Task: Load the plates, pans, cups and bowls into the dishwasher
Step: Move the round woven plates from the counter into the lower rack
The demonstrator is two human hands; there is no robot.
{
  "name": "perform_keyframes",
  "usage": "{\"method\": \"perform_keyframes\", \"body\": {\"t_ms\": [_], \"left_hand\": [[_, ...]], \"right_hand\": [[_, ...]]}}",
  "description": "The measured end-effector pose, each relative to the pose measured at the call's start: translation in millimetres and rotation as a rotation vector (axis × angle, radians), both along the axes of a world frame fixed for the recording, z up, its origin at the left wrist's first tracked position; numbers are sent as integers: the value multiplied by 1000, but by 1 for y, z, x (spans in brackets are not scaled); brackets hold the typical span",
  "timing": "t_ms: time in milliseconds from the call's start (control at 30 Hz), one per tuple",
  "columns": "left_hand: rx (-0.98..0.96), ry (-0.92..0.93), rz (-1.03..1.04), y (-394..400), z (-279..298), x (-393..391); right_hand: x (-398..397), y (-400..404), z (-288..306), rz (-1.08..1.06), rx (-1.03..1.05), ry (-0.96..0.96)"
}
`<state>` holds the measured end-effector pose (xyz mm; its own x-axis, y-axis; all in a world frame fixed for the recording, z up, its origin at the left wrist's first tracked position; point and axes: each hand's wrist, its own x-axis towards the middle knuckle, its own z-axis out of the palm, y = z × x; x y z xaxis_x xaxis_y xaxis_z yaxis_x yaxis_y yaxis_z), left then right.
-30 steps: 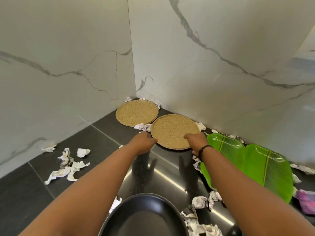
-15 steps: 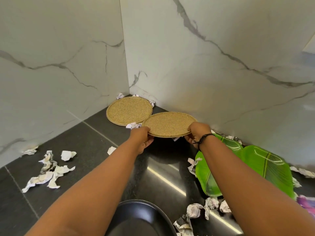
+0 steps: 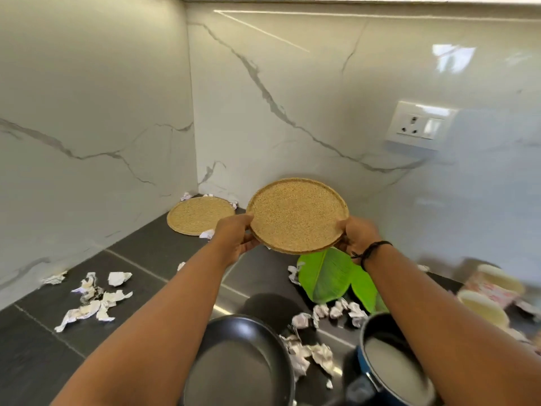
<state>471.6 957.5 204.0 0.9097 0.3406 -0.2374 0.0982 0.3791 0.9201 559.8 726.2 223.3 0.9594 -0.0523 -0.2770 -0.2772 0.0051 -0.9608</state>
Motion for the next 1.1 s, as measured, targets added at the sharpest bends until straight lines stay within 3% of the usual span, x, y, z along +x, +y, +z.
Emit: {"method": "perform_keyframes", "body": {"t_ms": [133, 333, 667, 933, 1100], "left_hand": [[69, 0, -124, -37, 4, -30], [134, 67, -305, -116, -4, -60], [272, 127, -659, -312, -29, -106], [239, 168, -1056, -577, -61, -214], [231, 193, -1227, -746, -96, -315]], "right_hand": [[-60, -61, 12, 0, -147, -81], [-154, -148, 10, -256, -226, -50], [-315, -327, -10, -514, -121, 6], [-497, -542, -37, -888, -36, 18], [-631, -670, -59, -1040, -115, 94]]}}
